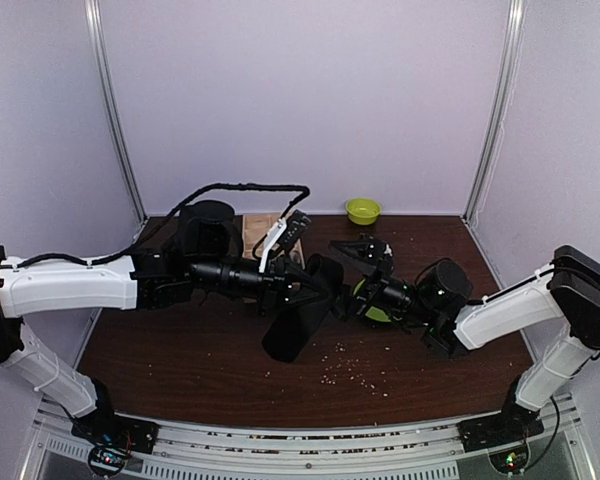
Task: Roll the ties
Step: Pass from the left arm to the right
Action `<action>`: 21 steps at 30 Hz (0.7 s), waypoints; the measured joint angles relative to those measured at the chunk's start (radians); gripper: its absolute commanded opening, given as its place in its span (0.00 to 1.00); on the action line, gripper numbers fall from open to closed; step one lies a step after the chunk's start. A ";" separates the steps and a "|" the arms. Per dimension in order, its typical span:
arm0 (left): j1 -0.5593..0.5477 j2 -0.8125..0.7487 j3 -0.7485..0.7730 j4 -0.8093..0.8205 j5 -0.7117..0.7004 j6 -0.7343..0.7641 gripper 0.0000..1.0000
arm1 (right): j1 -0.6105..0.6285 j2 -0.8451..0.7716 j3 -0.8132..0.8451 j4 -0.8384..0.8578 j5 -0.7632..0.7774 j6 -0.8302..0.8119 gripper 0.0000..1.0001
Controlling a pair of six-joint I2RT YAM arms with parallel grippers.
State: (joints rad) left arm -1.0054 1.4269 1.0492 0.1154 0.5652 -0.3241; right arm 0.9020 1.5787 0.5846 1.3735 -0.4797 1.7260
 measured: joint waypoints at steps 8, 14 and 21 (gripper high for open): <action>0.000 0.000 0.010 -0.066 0.014 0.050 0.01 | 0.012 0.000 0.011 0.034 0.018 0.039 0.61; 0.000 0.000 -0.014 -0.065 0.043 0.050 0.00 | 0.012 -0.003 0.032 0.056 0.040 0.032 0.23; 0.002 0.002 -0.047 -0.069 0.031 0.050 0.38 | -0.014 -0.074 0.023 0.001 0.051 -0.033 0.00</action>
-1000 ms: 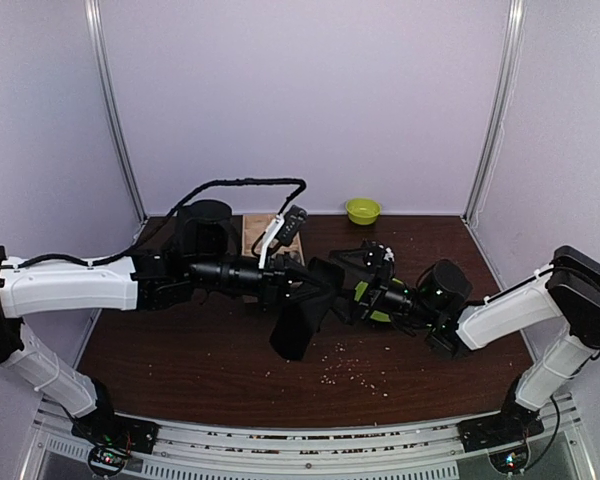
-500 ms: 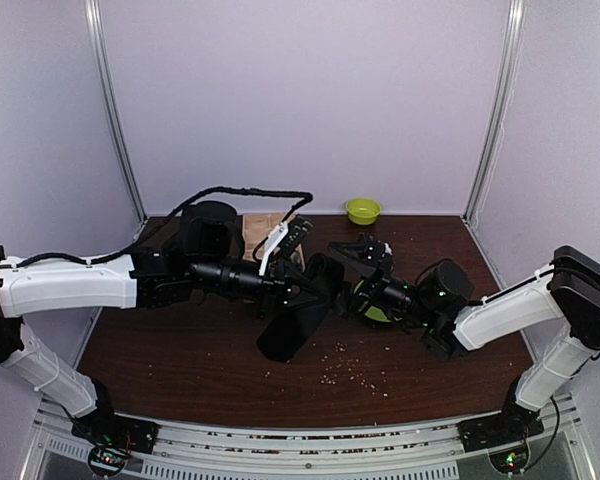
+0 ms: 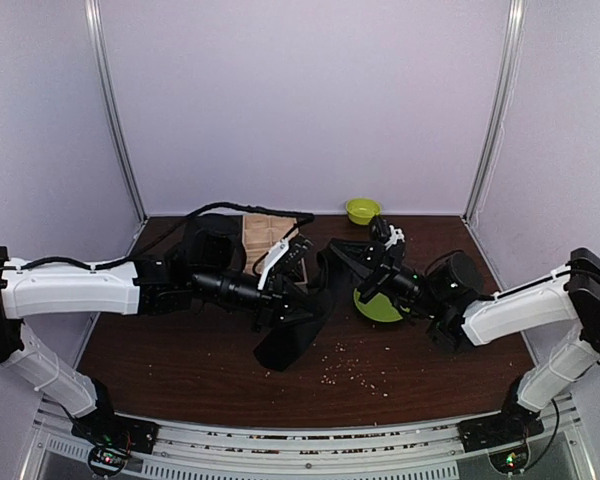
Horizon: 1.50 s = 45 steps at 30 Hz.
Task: Roll the ties
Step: Pass from the left arm to the right, then place the tie at the center of the board.
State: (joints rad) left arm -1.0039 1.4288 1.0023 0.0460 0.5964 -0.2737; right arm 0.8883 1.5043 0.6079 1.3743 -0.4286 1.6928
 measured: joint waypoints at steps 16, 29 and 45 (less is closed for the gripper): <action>0.108 -0.098 -0.066 0.018 -0.240 -0.069 0.98 | -0.126 -0.694 0.239 -1.349 0.253 -0.899 0.00; 0.183 -0.129 -0.084 -0.037 -0.439 -0.099 0.98 | -0.208 -0.713 0.394 -2.022 0.765 -1.351 0.00; 0.294 -0.271 -0.200 -0.128 -0.628 -0.159 0.98 | 0.389 0.214 0.677 -2.020 1.061 -1.462 0.00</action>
State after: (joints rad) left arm -0.7101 1.1576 0.8021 -0.0818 -0.0315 -0.4324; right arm 1.2770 1.7184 1.2850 -0.6453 0.6323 0.2306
